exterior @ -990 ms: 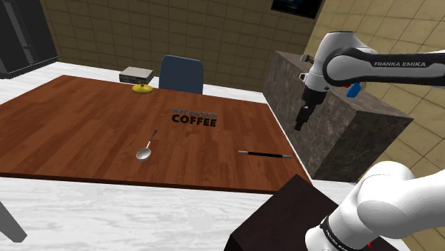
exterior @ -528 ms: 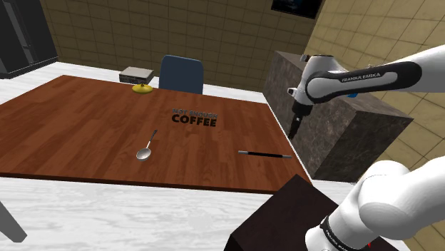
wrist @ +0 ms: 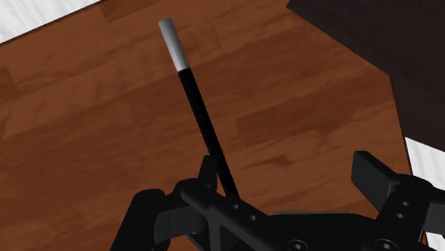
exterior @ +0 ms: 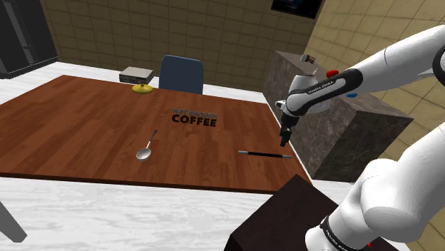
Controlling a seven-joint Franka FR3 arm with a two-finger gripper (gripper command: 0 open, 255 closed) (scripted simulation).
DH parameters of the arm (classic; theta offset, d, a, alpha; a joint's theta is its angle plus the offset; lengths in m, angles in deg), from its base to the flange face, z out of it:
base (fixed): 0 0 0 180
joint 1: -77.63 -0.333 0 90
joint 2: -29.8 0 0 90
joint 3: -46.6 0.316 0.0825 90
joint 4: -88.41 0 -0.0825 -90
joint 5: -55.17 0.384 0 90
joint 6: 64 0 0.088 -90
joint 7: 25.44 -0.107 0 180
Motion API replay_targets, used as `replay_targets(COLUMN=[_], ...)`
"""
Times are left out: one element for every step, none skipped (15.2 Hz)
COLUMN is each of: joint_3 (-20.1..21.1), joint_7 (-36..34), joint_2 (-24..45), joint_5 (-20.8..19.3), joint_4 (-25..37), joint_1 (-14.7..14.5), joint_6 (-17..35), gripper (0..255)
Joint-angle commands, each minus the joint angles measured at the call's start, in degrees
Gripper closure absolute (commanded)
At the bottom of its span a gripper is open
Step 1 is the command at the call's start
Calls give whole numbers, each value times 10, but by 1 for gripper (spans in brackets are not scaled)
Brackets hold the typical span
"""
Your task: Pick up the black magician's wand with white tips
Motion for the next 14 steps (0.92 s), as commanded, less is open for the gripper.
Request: replay_targets(joint_3=[-13, -15, -13, -7, 4, 20, 36, 54, 71, 80, 85, 91, 96, 102], joint_7=[66, 105, 144, 184, 222, 257, 289, 318, 345, 356, 360, 364, 368, 372], joint_2=[59, 92, 124, 155, 186, 215, 242, 268, 293, 304, 312, 319, 327, 335], joint_5=[47, 77, 109, 142, 173, 201, 226, 246, 264, 270, 276, 282, 288, 294], joint_4=[15, 24, 35, 47, 59, 73, 87, 102, 117, 124, 125, 127, 128, 130], joint_1=[-17, -21, -21, -18, -10, 2, 15, 30, 45, 52, 57, 61, 65, 69], joint_6=[37, 53, 68, 80, 91, 100, 109, 116, 123, 126, 132, 138, 144, 149], gripper=[0, 0, 0, 0, 0, 0, 0, 0, 0, 0, 0, 0, 0, 0])
